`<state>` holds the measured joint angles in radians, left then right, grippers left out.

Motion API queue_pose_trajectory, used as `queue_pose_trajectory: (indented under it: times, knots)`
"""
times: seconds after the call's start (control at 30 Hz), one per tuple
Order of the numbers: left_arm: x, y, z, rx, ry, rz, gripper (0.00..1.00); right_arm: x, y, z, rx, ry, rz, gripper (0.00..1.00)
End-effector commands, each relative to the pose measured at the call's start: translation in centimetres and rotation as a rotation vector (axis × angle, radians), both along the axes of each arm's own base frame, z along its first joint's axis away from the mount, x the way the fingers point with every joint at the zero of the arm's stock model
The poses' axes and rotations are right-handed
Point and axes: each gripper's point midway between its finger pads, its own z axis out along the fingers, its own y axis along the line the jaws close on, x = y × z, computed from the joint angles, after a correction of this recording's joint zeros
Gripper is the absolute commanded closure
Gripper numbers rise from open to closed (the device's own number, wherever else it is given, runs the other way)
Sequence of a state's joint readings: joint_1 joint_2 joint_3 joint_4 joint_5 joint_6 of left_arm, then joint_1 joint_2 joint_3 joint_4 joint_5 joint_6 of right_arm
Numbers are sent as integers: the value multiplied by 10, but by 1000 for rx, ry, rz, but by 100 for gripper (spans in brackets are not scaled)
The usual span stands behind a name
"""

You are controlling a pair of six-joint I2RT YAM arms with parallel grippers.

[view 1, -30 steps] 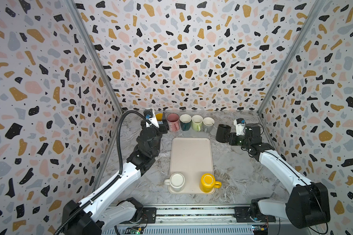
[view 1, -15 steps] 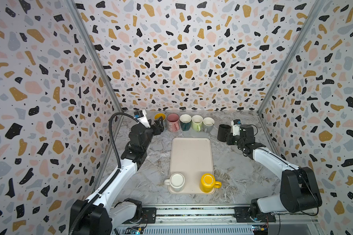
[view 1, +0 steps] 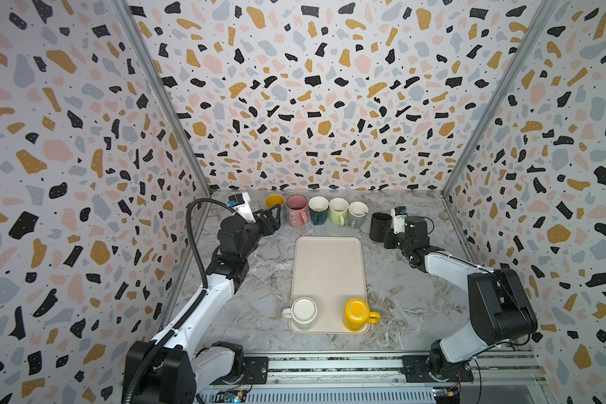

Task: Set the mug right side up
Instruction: 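Lower the black mug beside the grey mug with the right gripper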

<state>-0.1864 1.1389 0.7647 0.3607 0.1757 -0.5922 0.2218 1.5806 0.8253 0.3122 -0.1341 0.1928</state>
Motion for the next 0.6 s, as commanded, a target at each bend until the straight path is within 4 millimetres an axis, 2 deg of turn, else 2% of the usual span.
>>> queue_pose_trajectory:
  times: [0.0,0.57]
  knots:
    - [-4,1,16,-10,-63,-9,25,22,5,49,16,-189,5,100]
    - [-4,7,9,23,-46,20,24,39,7,19,2,-147,-27,100]
